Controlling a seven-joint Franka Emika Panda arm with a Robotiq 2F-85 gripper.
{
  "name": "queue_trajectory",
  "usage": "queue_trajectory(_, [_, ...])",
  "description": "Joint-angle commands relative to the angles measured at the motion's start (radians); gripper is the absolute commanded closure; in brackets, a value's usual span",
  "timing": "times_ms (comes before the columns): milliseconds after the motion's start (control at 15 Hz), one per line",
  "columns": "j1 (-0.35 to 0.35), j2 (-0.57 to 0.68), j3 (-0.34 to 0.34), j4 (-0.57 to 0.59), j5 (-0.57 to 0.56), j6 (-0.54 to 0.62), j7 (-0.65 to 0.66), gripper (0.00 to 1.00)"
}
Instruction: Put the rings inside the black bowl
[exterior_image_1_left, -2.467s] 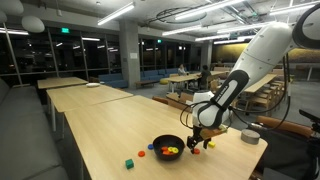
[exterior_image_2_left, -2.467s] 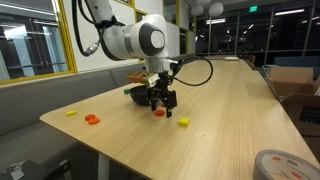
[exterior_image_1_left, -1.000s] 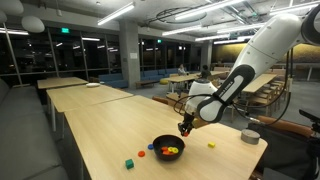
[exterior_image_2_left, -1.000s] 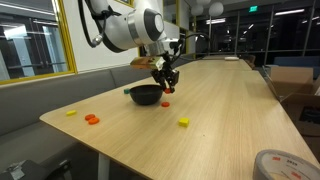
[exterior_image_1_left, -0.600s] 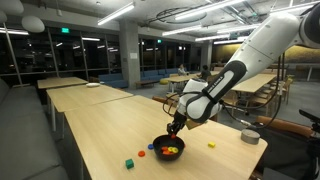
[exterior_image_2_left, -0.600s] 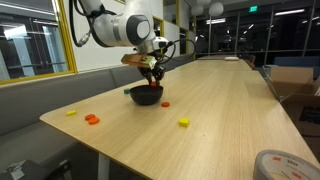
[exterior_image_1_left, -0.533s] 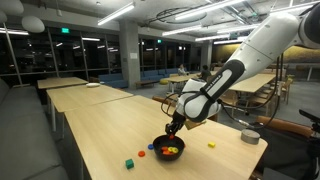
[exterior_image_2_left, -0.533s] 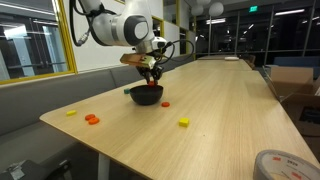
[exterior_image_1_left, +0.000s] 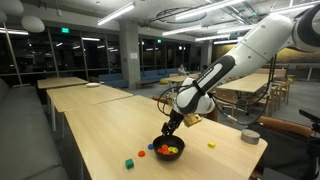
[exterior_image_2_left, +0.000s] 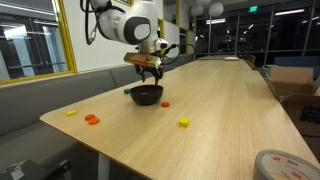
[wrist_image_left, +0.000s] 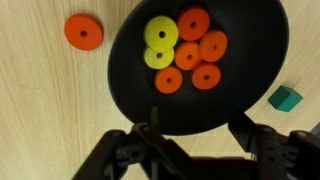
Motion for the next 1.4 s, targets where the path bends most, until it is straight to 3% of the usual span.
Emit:
queue_trajectory(0, [0.035, -0.015, -0.094, 0.004, -0.087, -0.031, 0.064, 0.00])
queue_trajectory(267, [0.146, -0.058, -0.333, -0.062, -0.383, -0.021, 0.376, 0.00])
queue_trajectory(467, [0.247, -0.047, -0.501, -0.043, -0.603, -0.139, 0.602, 0.00])
queue_trajectory(600, [0.232, -0.037, -0.474, -0.013, -0.678, -0.291, 0.662, 0.00])
queue_trajectory(867, [0.197, -0.015, -0.381, 0.027, -0.611, -0.451, 0.572, 0.00])
queue_trajectory(1333, [0.190, 0.024, -0.335, 0.081, -0.593, -0.479, 0.579, 0.00])
